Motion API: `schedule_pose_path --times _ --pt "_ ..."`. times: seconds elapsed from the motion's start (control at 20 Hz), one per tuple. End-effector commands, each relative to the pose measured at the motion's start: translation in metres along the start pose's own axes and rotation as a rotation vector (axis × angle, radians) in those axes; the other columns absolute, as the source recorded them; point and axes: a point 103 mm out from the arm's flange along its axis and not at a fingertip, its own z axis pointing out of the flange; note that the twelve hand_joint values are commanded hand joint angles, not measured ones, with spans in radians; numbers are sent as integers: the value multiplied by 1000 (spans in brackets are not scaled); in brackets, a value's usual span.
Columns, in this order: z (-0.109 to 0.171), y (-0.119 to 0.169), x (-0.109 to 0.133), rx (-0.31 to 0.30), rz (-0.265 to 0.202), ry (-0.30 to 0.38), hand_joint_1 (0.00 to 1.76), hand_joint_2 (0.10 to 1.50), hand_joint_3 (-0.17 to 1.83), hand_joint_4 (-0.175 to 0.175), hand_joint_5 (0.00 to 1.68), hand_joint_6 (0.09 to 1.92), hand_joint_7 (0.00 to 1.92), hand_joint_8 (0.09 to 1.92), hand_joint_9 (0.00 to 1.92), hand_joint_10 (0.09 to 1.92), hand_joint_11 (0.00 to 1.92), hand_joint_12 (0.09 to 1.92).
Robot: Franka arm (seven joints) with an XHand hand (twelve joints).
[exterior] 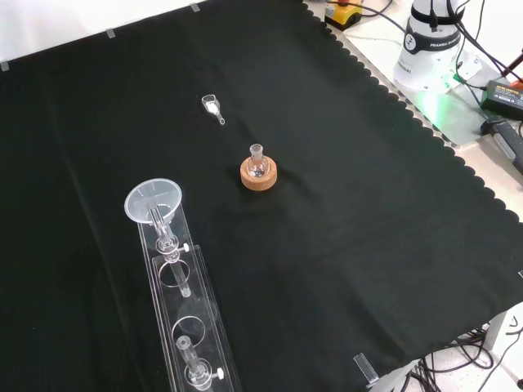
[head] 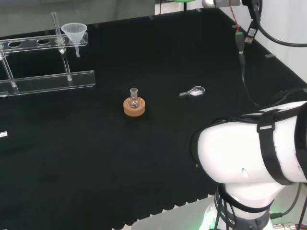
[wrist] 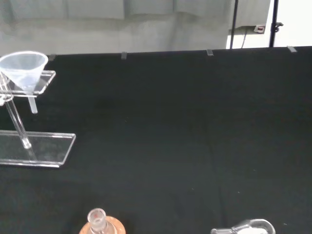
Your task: Pick up the funnel from the transparent funnel stand.
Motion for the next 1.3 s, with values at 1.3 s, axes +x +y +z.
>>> schedule_pose_path --times 1.3 --pt "137 235 229 -157 -226 118 144 816 52 1 0 87 0 87 0 87 0 604"
